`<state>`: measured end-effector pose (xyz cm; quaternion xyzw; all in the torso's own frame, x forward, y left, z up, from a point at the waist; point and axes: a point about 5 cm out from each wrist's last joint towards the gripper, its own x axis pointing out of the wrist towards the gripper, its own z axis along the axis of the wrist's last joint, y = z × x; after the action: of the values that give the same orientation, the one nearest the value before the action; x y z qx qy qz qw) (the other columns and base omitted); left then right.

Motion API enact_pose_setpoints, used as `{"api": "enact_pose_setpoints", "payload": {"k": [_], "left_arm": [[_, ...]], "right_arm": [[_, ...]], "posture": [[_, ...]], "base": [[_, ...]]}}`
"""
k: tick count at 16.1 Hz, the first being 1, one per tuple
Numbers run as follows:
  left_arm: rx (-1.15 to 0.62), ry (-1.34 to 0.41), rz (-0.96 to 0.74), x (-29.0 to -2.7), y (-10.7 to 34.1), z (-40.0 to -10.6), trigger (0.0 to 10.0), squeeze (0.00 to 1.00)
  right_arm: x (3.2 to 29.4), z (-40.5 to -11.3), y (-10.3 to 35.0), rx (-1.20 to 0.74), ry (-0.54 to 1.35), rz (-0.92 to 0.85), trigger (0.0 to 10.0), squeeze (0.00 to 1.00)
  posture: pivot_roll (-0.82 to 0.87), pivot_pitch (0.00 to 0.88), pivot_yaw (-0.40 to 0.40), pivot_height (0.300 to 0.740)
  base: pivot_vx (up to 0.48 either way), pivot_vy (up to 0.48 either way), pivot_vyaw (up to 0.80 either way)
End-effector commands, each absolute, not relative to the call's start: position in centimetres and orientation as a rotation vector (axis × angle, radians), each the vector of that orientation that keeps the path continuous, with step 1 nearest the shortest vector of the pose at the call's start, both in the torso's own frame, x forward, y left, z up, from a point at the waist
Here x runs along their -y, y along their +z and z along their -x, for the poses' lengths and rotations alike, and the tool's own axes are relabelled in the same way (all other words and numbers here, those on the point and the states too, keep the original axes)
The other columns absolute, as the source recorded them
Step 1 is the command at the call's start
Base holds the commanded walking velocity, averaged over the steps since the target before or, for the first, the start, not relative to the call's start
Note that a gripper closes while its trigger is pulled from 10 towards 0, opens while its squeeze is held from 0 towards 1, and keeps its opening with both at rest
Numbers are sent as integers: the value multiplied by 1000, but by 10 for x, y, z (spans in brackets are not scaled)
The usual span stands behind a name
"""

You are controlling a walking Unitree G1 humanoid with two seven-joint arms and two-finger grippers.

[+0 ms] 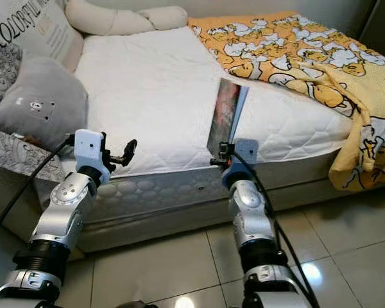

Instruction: Clean up the room

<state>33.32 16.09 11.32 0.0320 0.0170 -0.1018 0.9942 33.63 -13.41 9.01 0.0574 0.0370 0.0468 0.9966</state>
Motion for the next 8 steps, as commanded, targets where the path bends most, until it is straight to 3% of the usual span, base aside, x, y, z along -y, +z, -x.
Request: {"api": "enact_pose_setpoints", "payload": {"k": [1, 6, 8], "left_arm": [[-21, -211, -64, -161, 117, -334, 10000, 0], [-21, -215, -55, -161, 118, -335, 10000, 0], [-21, -221, -50, -160, 119, -335, 10000, 0]], "right_arm": [[128, -342, 106, -10, 131, -73, 10000, 0], [123, -342, 107, -16, 149, -68, 10000, 0], [124, -343, 108, -14, 142, -69, 10000, 0]], "posture": [[-39, 0, 53, 740], [-39, 0, 53, 740], [-39, 0, 53, 740]], "base": [[300, 0, 800], [341, 0, 800], [351, 0, 0]]}}
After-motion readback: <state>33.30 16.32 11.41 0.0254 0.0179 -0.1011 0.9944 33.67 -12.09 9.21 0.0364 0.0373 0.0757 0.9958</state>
